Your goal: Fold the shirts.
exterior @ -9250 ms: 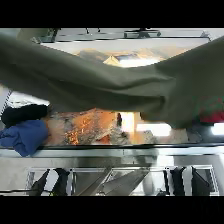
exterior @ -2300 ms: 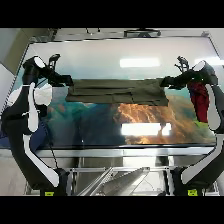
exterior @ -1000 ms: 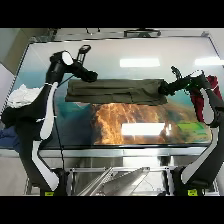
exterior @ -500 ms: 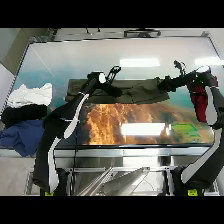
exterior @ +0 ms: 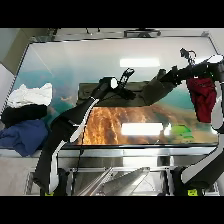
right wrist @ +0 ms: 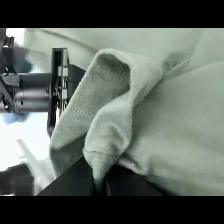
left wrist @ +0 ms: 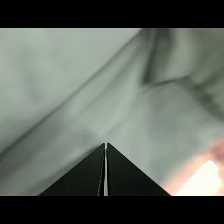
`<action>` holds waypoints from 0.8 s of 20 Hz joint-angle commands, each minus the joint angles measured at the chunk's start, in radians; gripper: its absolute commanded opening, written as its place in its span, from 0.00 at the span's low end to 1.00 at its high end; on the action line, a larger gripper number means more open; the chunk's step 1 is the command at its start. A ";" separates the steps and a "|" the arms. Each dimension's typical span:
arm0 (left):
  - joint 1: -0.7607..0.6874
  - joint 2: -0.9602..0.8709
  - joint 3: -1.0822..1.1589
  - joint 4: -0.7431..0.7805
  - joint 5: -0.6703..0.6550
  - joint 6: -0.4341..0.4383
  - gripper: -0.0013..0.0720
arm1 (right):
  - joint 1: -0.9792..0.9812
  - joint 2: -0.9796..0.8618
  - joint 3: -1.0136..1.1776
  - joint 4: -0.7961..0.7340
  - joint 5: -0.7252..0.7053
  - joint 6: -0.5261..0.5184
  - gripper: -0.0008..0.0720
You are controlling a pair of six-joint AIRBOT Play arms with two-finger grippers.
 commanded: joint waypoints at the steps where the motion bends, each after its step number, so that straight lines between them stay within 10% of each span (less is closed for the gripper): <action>1: 0.040 0.098 0.052 -0.018 -0.171 0.000 0.05 | 0.048 0.016 0.004 0.148 0.023 0.030 0.04; 6: 0.313 0.551 -0.113 -0.026 -0.245 0.000 0.05 | 0.347 0.012 0.004 0.189 -0.264 0.027 0.04; 11: 0.535 0.822 -0.294 -0.167 -0.200 0.071 0.05 | 0.785 -0.119 0.005 0.219 -0.937 -0.126 0.04; 12: 0.555 0.845 -0.338 -0.187 -0.194 0.092 0.05 | 0.847 -0.151 0.005 0.256 -1.002 -0.192 0.08; 14: 0.576 0.871 -0.421 -0.185 -0.182 0.093 0.05 | 0.923 -0.188 0.005 0.308 -1.041 -0.252 0.54; 16: 0.581 0.874 -0.485 -0.185 -0.188 0.097 0.05 | 0.925 -0.175 0.004 0.298 -1.011 -0.251 0.55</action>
